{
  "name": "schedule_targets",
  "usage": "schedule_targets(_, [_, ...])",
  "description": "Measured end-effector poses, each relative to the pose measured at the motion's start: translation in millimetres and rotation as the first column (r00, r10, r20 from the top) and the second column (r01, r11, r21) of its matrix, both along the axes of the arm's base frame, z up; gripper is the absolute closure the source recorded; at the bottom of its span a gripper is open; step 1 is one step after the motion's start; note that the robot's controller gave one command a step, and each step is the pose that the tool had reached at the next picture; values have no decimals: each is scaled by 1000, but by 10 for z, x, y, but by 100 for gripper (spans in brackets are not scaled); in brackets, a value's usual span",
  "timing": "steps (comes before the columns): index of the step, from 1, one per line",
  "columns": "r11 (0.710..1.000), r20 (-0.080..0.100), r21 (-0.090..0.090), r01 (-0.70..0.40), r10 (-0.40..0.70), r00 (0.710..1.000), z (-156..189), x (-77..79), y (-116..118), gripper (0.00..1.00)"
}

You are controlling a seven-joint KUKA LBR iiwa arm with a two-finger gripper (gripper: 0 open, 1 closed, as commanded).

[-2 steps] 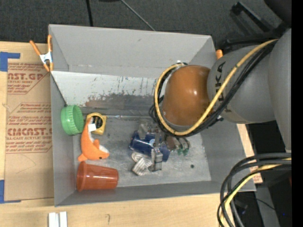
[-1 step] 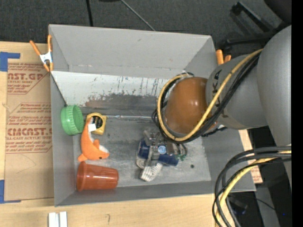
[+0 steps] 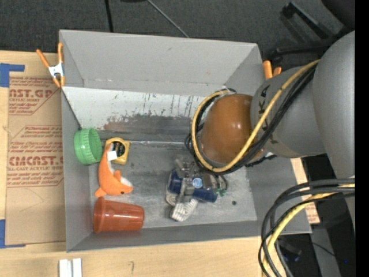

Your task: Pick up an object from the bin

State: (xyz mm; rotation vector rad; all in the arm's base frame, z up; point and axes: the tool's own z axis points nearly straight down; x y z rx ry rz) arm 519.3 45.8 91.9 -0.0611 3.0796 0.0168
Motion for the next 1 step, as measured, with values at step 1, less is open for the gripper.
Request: schedule_targets(1, [999,-59,-11,-36,36,998,1187,77,166,100])
